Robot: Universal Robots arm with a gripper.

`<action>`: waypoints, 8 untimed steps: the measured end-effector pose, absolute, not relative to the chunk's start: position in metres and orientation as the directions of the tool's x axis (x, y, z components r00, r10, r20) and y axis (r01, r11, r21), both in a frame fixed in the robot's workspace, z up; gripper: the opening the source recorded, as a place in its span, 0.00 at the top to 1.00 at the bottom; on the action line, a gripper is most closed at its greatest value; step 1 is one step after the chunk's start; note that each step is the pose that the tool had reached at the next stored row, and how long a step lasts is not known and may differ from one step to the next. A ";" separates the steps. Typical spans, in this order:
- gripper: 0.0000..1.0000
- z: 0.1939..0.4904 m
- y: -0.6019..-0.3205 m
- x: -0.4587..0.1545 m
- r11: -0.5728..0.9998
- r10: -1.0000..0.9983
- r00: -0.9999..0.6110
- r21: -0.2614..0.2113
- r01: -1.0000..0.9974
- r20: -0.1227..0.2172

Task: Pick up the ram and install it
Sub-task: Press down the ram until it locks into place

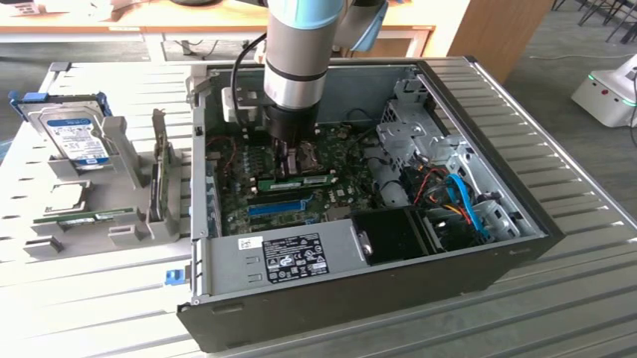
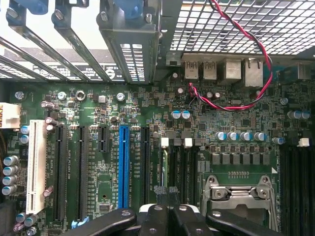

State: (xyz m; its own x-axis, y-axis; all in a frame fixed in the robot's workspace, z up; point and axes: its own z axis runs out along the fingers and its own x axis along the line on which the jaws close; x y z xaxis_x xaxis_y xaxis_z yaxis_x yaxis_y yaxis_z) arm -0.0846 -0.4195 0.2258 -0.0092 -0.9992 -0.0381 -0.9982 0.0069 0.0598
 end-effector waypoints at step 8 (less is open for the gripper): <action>0.89 0.225 -0.420 -0.085 0.007 -0.999 -0.009 0.060 -0.998 -0.038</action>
